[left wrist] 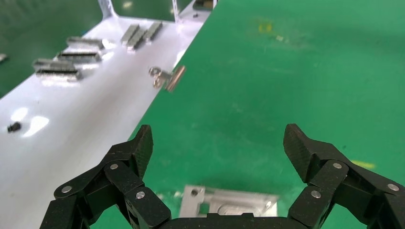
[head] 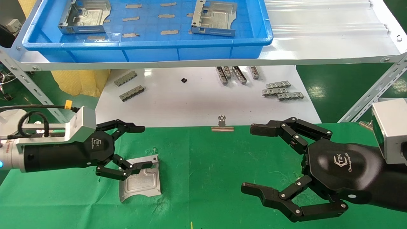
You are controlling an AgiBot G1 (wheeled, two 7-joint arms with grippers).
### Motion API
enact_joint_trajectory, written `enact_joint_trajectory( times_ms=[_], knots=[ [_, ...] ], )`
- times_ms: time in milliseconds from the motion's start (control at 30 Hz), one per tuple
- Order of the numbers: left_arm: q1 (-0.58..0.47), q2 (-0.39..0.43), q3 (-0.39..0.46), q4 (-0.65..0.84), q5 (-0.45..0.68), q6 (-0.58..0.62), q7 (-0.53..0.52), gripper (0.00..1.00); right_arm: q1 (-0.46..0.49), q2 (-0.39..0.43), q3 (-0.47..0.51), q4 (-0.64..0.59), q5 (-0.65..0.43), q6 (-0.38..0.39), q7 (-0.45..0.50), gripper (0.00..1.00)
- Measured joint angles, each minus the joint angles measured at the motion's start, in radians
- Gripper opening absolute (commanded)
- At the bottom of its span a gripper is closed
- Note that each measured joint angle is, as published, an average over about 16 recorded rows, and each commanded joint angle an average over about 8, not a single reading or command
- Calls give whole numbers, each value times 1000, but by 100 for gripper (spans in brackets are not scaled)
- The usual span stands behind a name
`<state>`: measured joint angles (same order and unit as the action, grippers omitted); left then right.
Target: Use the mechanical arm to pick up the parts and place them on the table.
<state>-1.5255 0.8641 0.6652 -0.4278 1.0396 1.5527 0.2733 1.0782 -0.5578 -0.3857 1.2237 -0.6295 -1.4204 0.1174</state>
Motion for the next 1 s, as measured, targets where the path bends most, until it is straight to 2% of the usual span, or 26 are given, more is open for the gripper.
enact_joint_trajectory(
  times_ms=[1000],
  knots=[
    [344,-193,-294,-653,-236,-44,-351,100,0,0,0,0,0,0,0,100]
  ],
)
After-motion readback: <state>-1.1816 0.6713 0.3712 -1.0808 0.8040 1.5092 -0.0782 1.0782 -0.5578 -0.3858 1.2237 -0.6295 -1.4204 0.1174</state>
